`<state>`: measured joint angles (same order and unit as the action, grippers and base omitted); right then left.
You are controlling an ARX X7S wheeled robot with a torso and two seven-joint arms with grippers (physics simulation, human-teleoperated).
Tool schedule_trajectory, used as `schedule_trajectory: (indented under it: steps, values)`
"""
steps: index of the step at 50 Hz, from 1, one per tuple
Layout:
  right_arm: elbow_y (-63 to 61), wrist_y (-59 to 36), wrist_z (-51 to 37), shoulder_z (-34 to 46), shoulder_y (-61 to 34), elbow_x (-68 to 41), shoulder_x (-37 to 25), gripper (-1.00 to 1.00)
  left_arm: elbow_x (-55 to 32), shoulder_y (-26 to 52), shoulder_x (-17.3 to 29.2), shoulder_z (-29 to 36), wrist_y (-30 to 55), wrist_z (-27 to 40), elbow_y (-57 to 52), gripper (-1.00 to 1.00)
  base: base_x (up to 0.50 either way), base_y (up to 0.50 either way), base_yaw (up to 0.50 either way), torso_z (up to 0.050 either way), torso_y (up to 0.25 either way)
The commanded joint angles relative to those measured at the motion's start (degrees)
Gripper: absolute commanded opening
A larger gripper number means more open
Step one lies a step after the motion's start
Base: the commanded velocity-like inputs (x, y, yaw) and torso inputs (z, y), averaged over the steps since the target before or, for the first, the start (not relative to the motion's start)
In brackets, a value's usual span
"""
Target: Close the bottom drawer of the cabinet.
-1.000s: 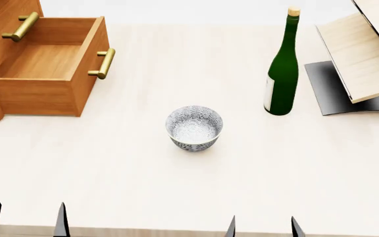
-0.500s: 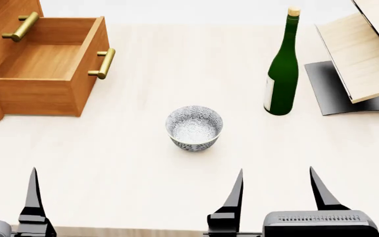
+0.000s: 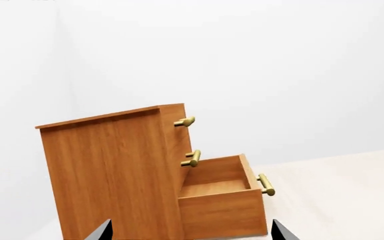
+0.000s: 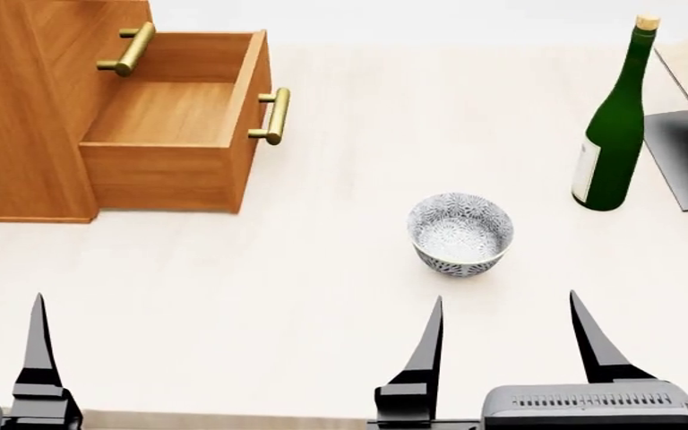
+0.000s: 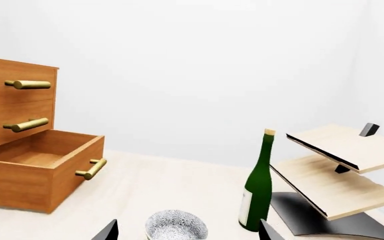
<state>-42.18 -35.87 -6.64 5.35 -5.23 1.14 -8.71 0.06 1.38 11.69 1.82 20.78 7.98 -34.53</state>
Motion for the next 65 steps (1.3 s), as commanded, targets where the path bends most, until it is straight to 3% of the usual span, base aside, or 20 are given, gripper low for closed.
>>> schedule_trajectory:
  steps: [1,46,65]
  values:
    - [0.1,0.5,-0.5,0.0,0.3,-0.7,-0.4,1.0,0.0,0.1,0.7,0.4,0.4,0.7,-0.4,1.0,0.0,0.5,0.0,0.0,0.0]
    - [3.4,3.1,-2.4,-1.5,1.5,-4.5,-0.9,1.0,-0.3,0.0,2.4,2.8,-0.6,2.8,0.9,1.0,0.0,0.5,0.0,0.0,0.0]
    - [2.8,2.1,-1.6,-3.6,1.6,-9.9,-0.2,1.0,0.0,-0.4,2.7,3.5,-0.9,3.8,1.3,1.0,0.45,0.0,0.0,0.0,0.0]
